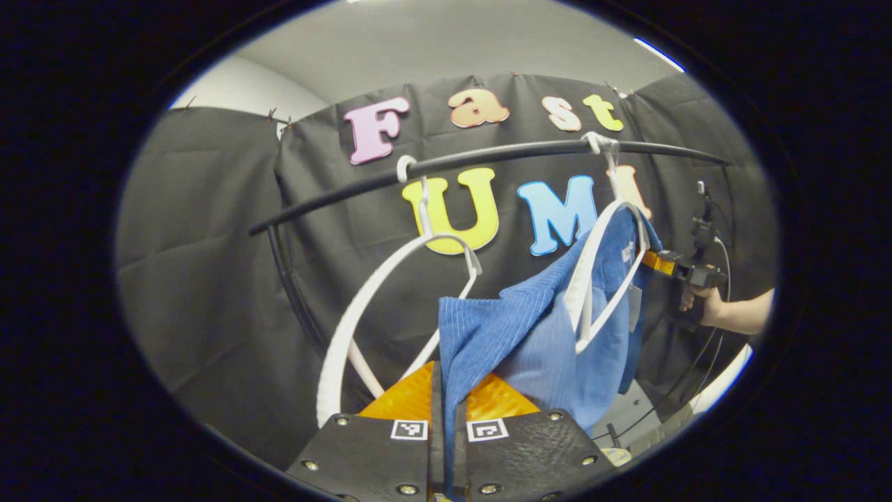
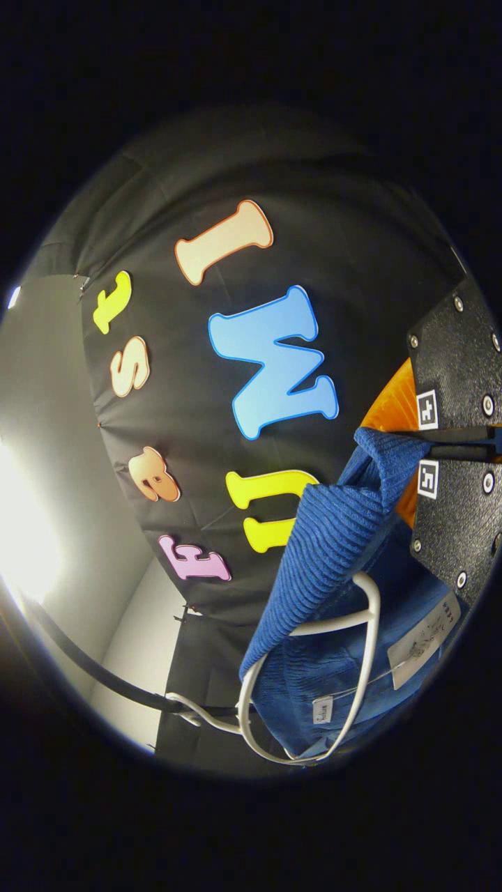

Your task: Grasp the clothes on the hanger with both hands and then place them into the laundry hamper below.

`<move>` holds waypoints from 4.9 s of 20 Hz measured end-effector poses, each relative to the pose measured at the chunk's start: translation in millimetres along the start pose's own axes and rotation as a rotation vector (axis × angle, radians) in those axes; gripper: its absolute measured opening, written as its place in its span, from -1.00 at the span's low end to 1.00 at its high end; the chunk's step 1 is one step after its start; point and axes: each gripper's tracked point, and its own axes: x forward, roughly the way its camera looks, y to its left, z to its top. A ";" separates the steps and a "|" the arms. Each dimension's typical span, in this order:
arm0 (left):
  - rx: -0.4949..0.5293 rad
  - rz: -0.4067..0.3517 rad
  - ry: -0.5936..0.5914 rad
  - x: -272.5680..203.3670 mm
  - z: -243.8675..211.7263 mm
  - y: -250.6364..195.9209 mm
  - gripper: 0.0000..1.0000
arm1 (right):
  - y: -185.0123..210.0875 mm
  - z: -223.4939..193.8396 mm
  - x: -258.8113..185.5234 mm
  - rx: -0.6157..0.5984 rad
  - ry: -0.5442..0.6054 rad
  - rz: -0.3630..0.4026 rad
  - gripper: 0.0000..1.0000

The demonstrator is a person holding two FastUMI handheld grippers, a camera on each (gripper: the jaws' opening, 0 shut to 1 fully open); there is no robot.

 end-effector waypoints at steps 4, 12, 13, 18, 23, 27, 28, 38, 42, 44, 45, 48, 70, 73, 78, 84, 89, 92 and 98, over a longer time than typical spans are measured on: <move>-0.054 -0.006 0.034 4.9 -32.5 -16.2 -0.87 | -1.2 -12.4 8.0 -0.003 0.017 -0.020 -0.96; -0.206 0.050 -0.027 35.3 -61.7 -38.4 -0.85 | -18.7 40.2 -2.4 -0.050 -0.105 -0.114 -1.00; -0.209 0.055 -0.016 43.6 -70.4 -41.9 -0.88 | -17.2 44.1 -4.4 -0.067 -0.120 -0.114 -0.97; -0.254 0.108 0.096 59.3 -118.7 -40.1 -0.88 | -25.0 33.0 -8.8 -0.071 -0.090 -0.126 -0.97; -0.314 0.066 0.039 48.4 -133.2 -71.7 -0.90 | -59.8 -22.7 -16.0 -0.004 0.062 -0.193 -0.96; -0.294 0.061 0.001 31.0 -113.2 -93.2 -0.91 | -65.3 -44.8 -40.5 0.008 0.110 -0.235 -0.96; -0.299 0.061 0.008 24.2 -114.5 -97.6 -0.88 | -63.8 -48.2 -47.9 0.002 0.119 -0.239 -0.96; -0.274 0.040 0.058 -77.8 -133.3 -121.1 -0.88 | -26.8 -67.6 -186.5 -0.054 0.258 -0.244 -0.96; -0.276 -0.030 0.055 -112.7 -138.8 -115.1 -0.88 | -14.0 -70.5 -248.5 -0.078 0.331 -0.317 -0.96; -0.263 -0.083 0.044 -130.7 -132.5 -115.1 -0.89 | -5.1 -66.6 -278.0 -0.084 0.348 -0.367 -0.96; -0.248 -0.108 0.040 -136.6 -131.6 -113.8 -0.88 | -2.0 -63.9 -295.6 -0.086 0.346 -0.397 -0.96; -0.228 -0.177 0.038 -144.6 -138.1 -109.6 -0.90 | 9.8 -64.1 -338.0 -0.077 0.362 -0.474 -0.96; -0.173 -0.437 0.364 -105.0 -327.9 -191.1 -0.88 | 79.1 -284.4 -470.1 0.061 0.839 -0.559 -0.96; -0.168 -0.460 0.436 -103.3 -370.4 -213.3 -0.89 | 77.4 -318.7 -482.8 0.090 0.897 -0.580 -0.95; -0.178 -0.466 0.540 -82.8 -426.6 -235.3 -0.89 | 76.6 -366.7 -497.0 0.095 0.993 -0.582 -0.89; -0.165 -0.449 0.609 -73.4 -460.8 -241.0 -0.91 | 85.7 -388.1 -508.9 0.094 1.092 -0.537 -0.74; -0.254 -0.494 0.673 -96.5 -467.1 -248.9 -0.32 | 106.7 -387.9 -521.6 0.098 1.154 -0.470 0.24; -0.237 -0.463 0.675 -113.0 -469.3 -225.0 0.86 | 110.0 -361.8 -528.9 0.066 1.123 -0.466 0.95; -0.230 -0.429 0.607 -147.7 -428.2 -190.4 0.86 | 90.1 -287.8 -549.2 -0.046 1.003 -0.534 0.94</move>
